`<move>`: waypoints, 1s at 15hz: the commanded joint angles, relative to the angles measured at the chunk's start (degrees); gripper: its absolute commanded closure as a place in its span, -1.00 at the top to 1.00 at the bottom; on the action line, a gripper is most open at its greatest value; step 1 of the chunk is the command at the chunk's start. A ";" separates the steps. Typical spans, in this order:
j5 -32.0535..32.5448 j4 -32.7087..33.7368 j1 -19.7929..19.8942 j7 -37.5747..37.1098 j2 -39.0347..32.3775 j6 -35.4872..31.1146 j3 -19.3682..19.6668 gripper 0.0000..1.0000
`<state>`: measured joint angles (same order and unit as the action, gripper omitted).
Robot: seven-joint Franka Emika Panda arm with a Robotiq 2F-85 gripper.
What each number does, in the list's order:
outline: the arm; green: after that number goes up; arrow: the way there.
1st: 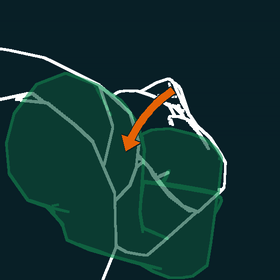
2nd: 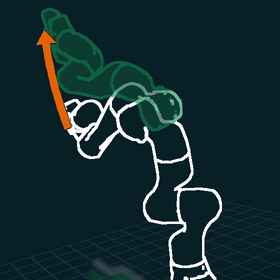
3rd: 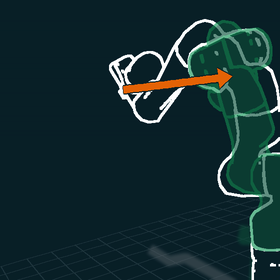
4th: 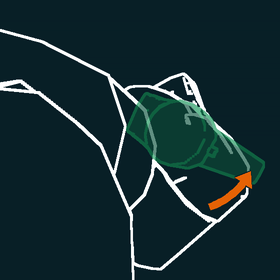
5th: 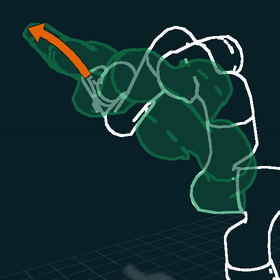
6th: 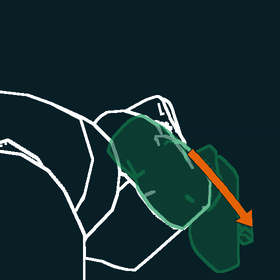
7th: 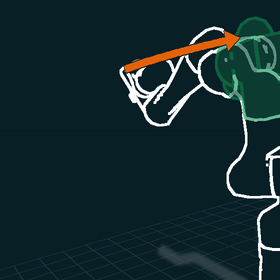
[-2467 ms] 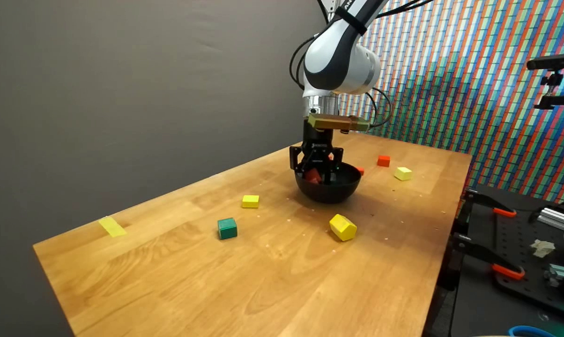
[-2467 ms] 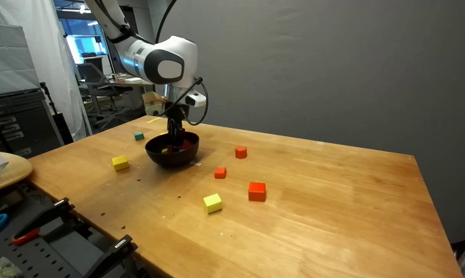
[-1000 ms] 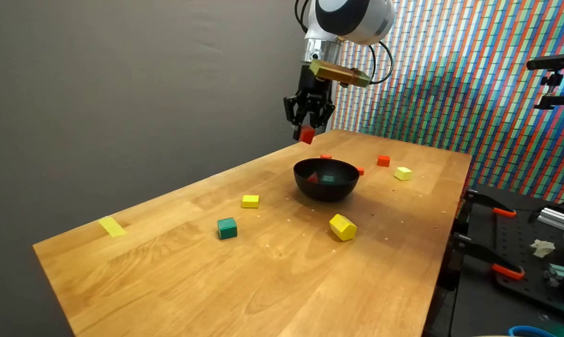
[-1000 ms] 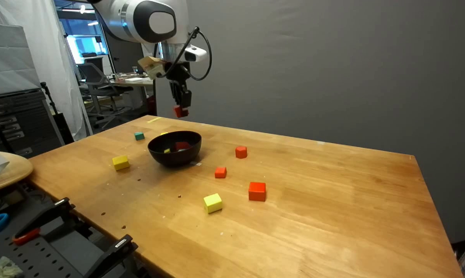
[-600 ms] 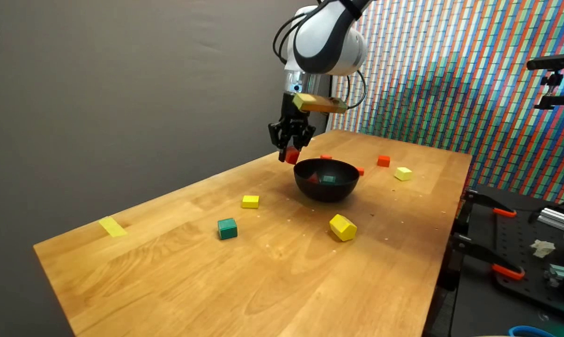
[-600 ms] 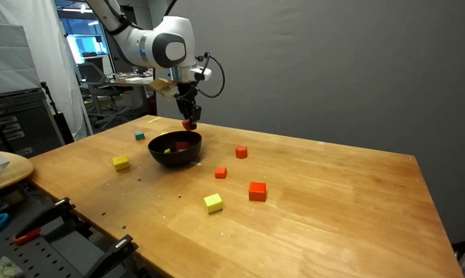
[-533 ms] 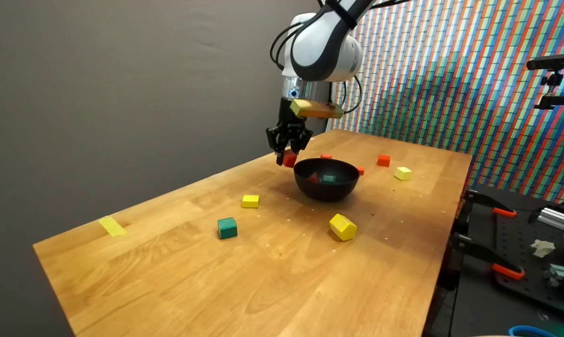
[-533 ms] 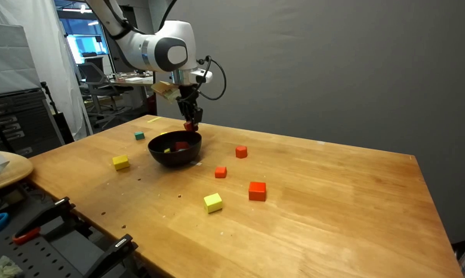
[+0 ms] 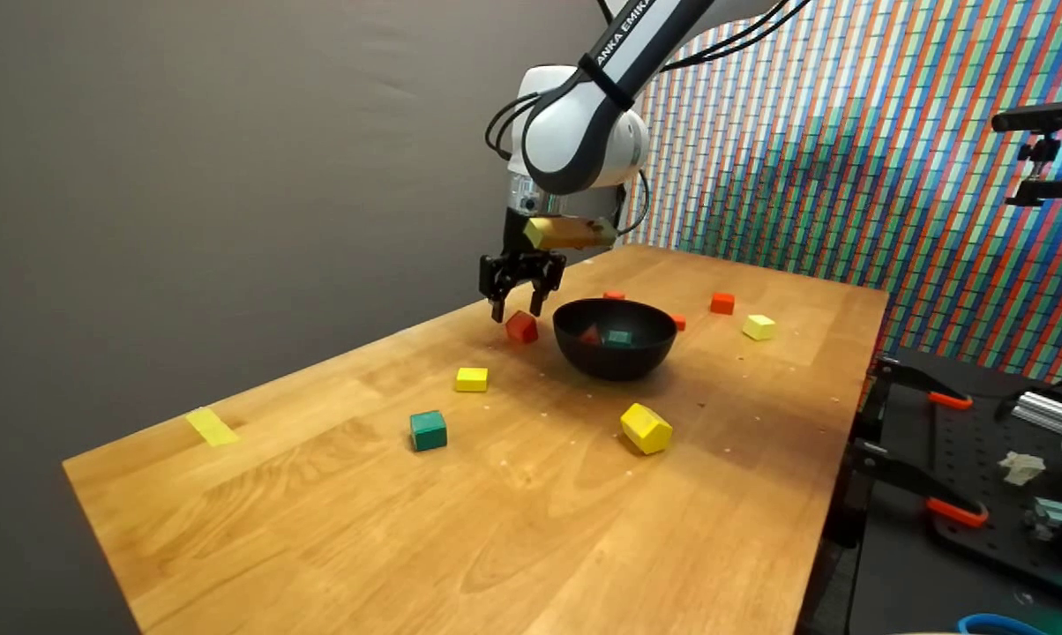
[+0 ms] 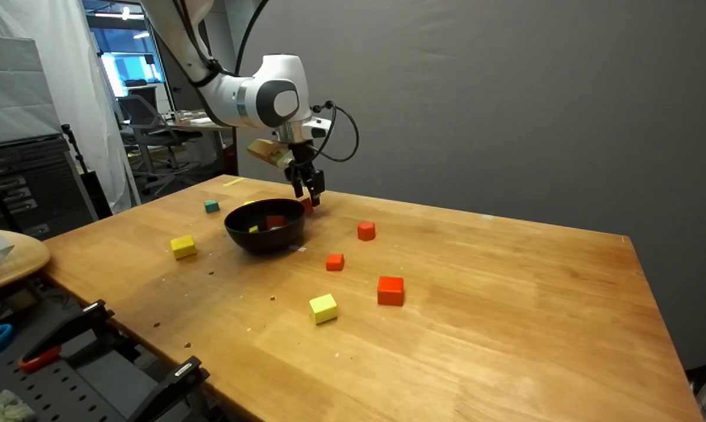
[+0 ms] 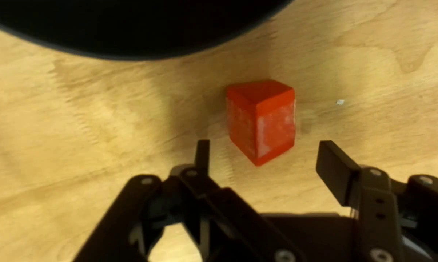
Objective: Remove the objects from the bowl and place them on the table one by one
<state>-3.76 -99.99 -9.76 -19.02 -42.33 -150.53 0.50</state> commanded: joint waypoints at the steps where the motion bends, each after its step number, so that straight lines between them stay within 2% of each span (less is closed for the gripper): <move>1: 2.32 -4.83 -0.09 4.04 9.04 6.82 -0.07 1.00; 3: 3.32 -8.92 0.54 7.04 15.10 10.94 -0.55 1.00; 4: 2.98 -10.27 1.86 10.95 17.84 15.00 -1.93 1.00; 8: 2.41 -18.59 4.65 22.58 28.95 25.99 -3.53 1.00; 9: 2.49 -12.00 3.28 17.11 22.20 23.57 -2.95 1.00; 11: 2.39 -15.72 4.22 20.33 26.37 25.73 -3.21 1.00; 15: 4.67 -16.49 3.54 18.71 21.79 19.75 -2.89 1.00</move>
<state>-1.15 -117.23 -6.17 1.79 -16.41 -126.24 -1.95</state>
